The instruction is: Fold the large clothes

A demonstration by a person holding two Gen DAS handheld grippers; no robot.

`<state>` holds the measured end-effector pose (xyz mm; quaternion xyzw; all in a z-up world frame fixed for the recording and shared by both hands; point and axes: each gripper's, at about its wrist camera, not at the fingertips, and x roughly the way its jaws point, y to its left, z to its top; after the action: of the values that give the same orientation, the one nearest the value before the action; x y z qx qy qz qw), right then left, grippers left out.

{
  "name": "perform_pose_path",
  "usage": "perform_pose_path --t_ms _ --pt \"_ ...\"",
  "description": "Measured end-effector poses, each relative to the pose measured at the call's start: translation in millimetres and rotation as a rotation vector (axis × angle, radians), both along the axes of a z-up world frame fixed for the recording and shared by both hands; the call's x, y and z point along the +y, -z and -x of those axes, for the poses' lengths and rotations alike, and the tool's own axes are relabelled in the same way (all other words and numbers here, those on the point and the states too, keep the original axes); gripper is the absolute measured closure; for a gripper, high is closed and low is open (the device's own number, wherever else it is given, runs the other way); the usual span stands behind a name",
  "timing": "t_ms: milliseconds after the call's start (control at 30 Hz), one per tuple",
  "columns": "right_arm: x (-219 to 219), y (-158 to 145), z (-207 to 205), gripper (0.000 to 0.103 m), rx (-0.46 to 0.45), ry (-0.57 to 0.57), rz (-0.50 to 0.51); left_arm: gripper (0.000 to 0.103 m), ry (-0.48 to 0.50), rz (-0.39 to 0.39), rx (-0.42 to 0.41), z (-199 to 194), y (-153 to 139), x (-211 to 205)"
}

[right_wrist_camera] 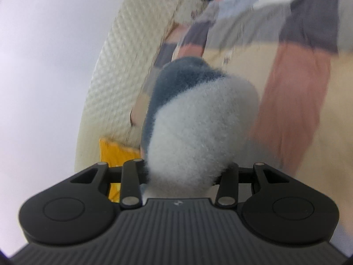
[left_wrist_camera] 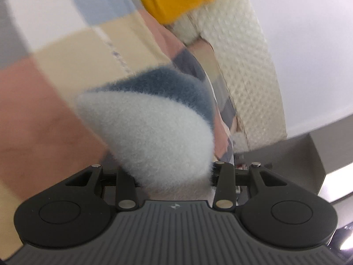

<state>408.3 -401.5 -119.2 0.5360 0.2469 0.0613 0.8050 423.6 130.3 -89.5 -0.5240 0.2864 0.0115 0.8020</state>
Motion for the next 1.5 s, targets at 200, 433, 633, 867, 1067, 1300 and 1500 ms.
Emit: perform_pose_path --t_ms 200,433,633,867,1067,1300,1500 --pt "-47 2 -76 0.058 -0.005 0.045 0.008 0.057 0.074 -0.065 -0.022 -116 -6 -48" --pt "-77 59 -146 0.058 0.006 0.159 -0.048 0.057 0.166 -0.099 -0.013 -231 41 -85" --pt "-92 105 -169 0.058 0.020 0.127 -0.016 0.057 0.216 -0.142 0.014 -262 92 -93" --pt "-98 134 -157 0.057 0.027 0.064 -0.022 0.057 0.276 -0.163 -0.015 -247 124 -85" --pt "-97 159 -138 0.052 0.071 0.054 -0.054 0.056 0.308 -0.141 -0.003 -221 152 -74" --pt "-103 169 -133 0.046 0.106 0.026 -0.086 0.054 0.344 -0.150 0.013 -205 151 -75" --pt "-103 151 -112 0.044 0.178 0.044 -0.025 0.051 0.384 -0.183 0.084 -189 132 -79"
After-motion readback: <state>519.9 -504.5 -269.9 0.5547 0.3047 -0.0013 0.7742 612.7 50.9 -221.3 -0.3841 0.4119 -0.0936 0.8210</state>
